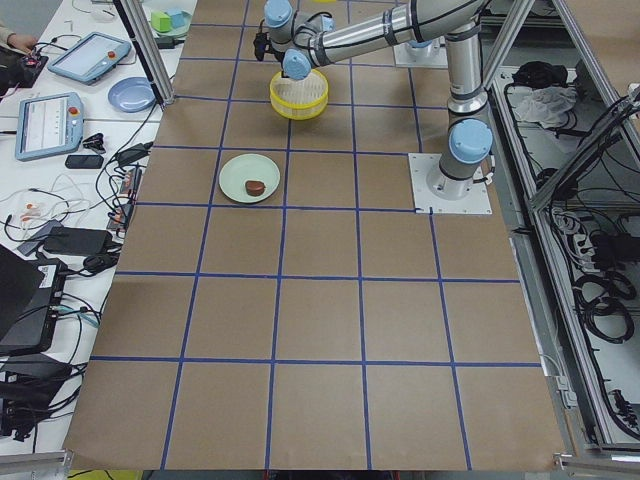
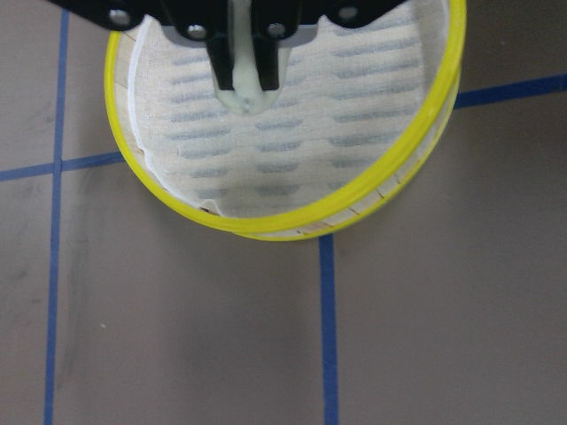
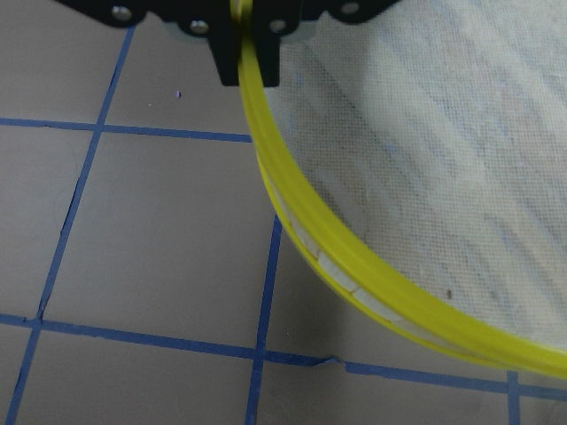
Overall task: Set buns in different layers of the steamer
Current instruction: 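Carry the white bun with the left gripper into the bottom steamer layer, then stack the top layer back onto the bottom layer while left returns to plate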
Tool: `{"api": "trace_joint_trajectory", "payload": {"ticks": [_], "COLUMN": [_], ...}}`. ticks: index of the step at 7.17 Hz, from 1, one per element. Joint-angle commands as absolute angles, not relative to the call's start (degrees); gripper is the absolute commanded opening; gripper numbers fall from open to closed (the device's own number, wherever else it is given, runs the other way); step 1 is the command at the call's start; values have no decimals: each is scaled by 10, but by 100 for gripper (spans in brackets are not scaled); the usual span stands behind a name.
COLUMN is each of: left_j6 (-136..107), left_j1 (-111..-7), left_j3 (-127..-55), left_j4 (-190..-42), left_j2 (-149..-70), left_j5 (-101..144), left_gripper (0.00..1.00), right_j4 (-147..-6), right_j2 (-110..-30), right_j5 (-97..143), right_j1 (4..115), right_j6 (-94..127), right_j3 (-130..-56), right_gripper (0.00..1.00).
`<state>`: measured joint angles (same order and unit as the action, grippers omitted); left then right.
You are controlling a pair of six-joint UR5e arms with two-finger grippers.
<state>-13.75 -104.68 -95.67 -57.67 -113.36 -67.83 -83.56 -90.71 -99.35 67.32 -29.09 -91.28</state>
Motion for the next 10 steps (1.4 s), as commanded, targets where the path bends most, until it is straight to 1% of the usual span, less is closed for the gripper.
{"api": "trace_joint_trajectory", "payload": {"ticks": [1, 2, 3, 4, 5, 7, 8, 10], "left_j6": [-158, -158, -146, -91, -34, 115, 165, 270], "left_j1": [-1051, -1051, -1044, -1031, -1001, -911, -888, -818], "left_j3": [-967, -962, -956, -937, -924, -927, -928, -928], "left_j4": [-577, -576, -568, -558, -558, -563, -563, -560], "left_j2": [-1132, -1127, -1122, -1121, -1118, -1118, -1121, -1134], "left_j5": [-678, -689, -740, -838, -876, -881, -884, -885], "left_gripper": [100, 100, 100, 100, 100, 100, 100, 100], "right_j4": [-898, -923, -923, -934, -946, -987, -1004, -1064], "right_j2": [-879, -855, -828, -797, -788, -738, -716, -703], "right_j5": [-987, -990, -986, -985, -981, -933, -934, -939], "right_j1": [705, 760, 817, 877, 922, 1013, 1036, 1042], "right_j6": [-269, -232, -131, -62, 13, 154, 169, 177], "right_j3": [-911, -910, -911, -912, -913, -914, -915, -939], "right_gripper": [0, 0, 0, 0, 0, 0, 0, 0]}}
